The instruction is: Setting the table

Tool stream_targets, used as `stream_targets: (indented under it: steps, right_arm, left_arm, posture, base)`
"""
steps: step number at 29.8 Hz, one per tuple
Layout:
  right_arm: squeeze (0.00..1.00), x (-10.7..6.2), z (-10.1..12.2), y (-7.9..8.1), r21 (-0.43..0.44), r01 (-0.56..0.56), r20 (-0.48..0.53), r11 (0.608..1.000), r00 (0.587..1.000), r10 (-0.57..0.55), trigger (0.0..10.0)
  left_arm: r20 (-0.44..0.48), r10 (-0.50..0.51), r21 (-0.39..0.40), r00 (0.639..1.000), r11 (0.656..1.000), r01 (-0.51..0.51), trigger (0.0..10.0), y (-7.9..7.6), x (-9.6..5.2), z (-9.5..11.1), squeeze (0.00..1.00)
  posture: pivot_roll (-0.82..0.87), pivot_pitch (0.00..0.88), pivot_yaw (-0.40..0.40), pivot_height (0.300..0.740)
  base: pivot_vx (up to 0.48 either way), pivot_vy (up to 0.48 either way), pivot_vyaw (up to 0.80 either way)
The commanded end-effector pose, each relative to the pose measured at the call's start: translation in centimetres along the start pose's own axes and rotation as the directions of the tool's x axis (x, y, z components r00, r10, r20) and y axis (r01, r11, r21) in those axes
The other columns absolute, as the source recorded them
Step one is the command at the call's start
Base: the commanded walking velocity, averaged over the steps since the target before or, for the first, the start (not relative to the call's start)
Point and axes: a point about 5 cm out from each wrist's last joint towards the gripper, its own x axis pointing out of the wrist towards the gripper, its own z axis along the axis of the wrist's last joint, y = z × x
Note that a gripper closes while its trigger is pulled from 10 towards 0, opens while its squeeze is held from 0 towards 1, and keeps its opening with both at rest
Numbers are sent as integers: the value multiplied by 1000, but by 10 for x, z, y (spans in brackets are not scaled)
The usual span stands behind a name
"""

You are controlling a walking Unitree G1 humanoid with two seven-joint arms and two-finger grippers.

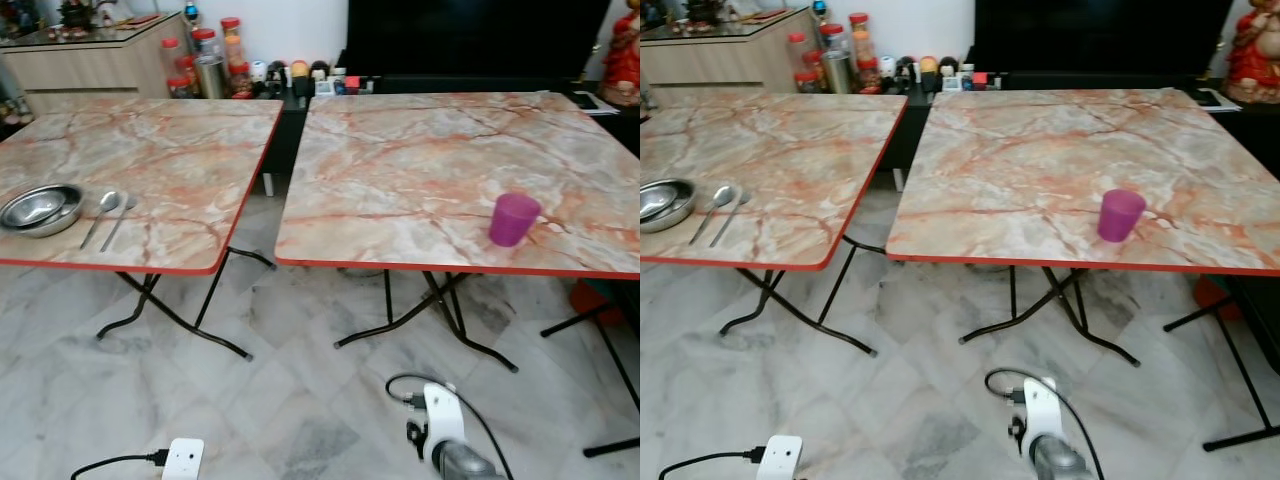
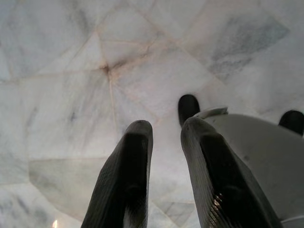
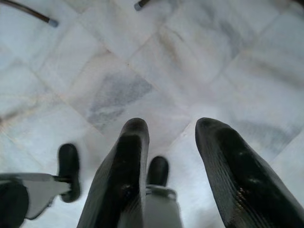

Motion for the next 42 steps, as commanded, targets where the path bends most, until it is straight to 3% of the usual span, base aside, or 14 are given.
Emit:
stream_targets:
  steps: [1, 3, 6, 9, 14, 19, 30, 42]
  right_arm:
    - [0, 0, 9, -11, 81, 55, 17, 995, 998, -57, 10000]
    - [0, -1, 12, -19, 16, 91, 23, 996, 996, -91, 10000]
    - [0, -1, 12, -24, 22, 109, 22, 994, 994, -110, 10000]
    - [0, -2, 1, -24, -63, 95, -10, 994, 995, -96, 10000]
    - [0, -5, -21, -23, -97, 88, -72, 991, 993, -95, 10000]
    - [0, -5, -21, -24, -126, 87, -100, 988, 990, -100, 10000]
    - [0, -5, -23, -25, -147, 95, -114, 985, 987, -112, 10000]
    - [0, -5, -25, -22, -113, 82, -104, 990, 990, -94, 10000]
  left_arm:
    - [-22, 14, 8, 1000, 1000, -14, 10000, 5, -1, -5, 0]
    - [-23, 13, 12, 1000, 1000, -13, 10000, 4, -1, -5, 0]
    - [-24, 13, 11, 1000, 1000, -13, 10000, 4, -1, -5, 0]
    - [-20, 13, 1, 1000, 1000, -13, 10000, 3, -1, -4, 0]
    - [-19, 8, -4, 1000, 1000, -8, 10000, 1, -1, -4, 0]
    - [-29, 5, 4, 1000, 1000, -5, 10000, 1, -1, -8, 0]
    - [-39, 12, 13, 999, 1000, -11, 10000, 5, -2, -10, 0]
    - [-54, 15, 42, 998, 999, -13, 10000, 7, -2, -12, 0]
  posture:
    - [32, 0, 17, 740]
    - [25, 0, 16, 740]
    - [22, 0, 12, 740]
    - [18, 0, 5, 740]
    - [18, 0, 2, 740]
    - [9, 0, 9, 740]
    - [15, 0, 10, 740]
    - [11, 0, 15, 740]
  base:
    - [296, 0, 0]
    - [332, 0, 0]
    - [342, 0, 0]
    - [346, 0, 0]
    - [343, 0, 0]
    - [343, 0, 0]
    - [328, 0, 0]
    - [0, 0, 0]
